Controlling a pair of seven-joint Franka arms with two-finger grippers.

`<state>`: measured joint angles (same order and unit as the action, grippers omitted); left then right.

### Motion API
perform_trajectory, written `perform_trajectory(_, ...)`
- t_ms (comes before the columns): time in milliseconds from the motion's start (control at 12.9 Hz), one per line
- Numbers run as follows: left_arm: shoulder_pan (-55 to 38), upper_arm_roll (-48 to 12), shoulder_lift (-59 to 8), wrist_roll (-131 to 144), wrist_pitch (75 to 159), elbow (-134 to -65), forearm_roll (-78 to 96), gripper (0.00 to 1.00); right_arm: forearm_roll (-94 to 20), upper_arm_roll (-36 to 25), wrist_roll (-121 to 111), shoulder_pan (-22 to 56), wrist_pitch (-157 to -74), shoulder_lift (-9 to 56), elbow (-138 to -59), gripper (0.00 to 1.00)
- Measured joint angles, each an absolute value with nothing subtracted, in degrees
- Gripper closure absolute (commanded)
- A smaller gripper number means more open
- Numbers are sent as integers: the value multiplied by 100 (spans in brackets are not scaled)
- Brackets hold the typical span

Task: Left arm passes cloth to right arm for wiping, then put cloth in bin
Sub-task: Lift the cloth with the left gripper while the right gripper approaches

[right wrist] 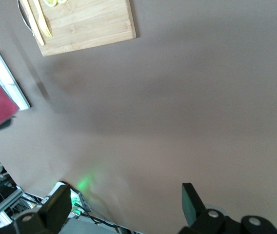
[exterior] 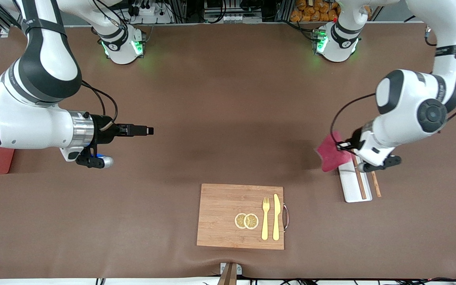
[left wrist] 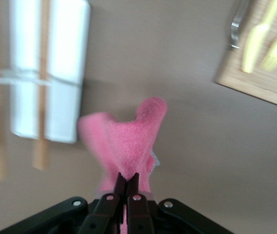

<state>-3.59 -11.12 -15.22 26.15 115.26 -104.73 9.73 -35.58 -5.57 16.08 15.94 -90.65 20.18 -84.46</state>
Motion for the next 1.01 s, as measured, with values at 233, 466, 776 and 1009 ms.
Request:
perform_trajectory(233,-473,-1826,-1587,3938,11526,-10131,1105,100,-3834,-556,2264,1627,-9165,2072,-8449,0)
perform_trajectory(466,-1182,-2038,-2008,5606,11558,-9437,1107,100,-3963,-556,2720,1640,-9368,2199,-8449,0)
perform_trajectory(776,-1862,-2028,-2883,7201,11953,-8368,1106,100,-4063,-551,3698,1834,-9800,2341,-8449,0)
perform_trajectory(1009,-2134,-2028,-3349,8430,12875,-8024,1107,100,-4064,-550,4498,1979,-9846,2460,-8450,0)
